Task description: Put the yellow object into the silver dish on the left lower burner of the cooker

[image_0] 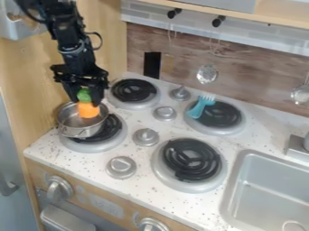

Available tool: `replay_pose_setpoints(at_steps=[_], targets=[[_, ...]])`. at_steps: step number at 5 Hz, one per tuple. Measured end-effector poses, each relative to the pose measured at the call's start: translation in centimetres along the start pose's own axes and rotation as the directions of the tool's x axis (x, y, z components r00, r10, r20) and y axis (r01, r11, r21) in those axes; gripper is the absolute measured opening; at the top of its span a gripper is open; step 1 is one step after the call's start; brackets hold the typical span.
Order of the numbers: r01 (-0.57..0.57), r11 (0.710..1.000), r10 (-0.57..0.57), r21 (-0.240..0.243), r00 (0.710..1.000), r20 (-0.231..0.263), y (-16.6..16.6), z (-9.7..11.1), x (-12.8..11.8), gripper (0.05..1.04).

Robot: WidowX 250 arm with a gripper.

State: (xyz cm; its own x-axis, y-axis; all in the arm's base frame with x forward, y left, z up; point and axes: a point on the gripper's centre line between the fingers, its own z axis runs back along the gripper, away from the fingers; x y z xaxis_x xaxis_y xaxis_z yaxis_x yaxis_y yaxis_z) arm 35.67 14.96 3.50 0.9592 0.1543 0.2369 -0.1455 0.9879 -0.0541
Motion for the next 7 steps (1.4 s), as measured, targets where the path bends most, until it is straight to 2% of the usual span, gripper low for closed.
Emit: replay_pose_setpoints(at_steps=[1,2,3,4,5,6,7], targets=[[0.010,1.000,-0.009,0.018,1.000,-0.026,0.3,-1.2,1.2,0.587],[-0.005,1.000,0.006,0.016,0.997,-0.075,0.8,-2.7,1.2,0.587],[-0.026,1.000,0.027,0.012,0.991,-0.131,1.3,-3.9,0.4,0.661],[-0.027,1.000,0.028,0.009,0.990,-0.137,1.3,-3.9,0.4,0.965],[0.004,1.000,-0.004,-0.001,0.989,-0.148,0.5,-3.9,0.5,1.015],[0.103,0.995,-0.103,-0.010,0.988,-0.113,-1.8,-2.1,1.7,1.003],[0.258,0.966,-0.260,-0.029,0.964,-0.051,-7.2,0.4,3.4,0.999]])
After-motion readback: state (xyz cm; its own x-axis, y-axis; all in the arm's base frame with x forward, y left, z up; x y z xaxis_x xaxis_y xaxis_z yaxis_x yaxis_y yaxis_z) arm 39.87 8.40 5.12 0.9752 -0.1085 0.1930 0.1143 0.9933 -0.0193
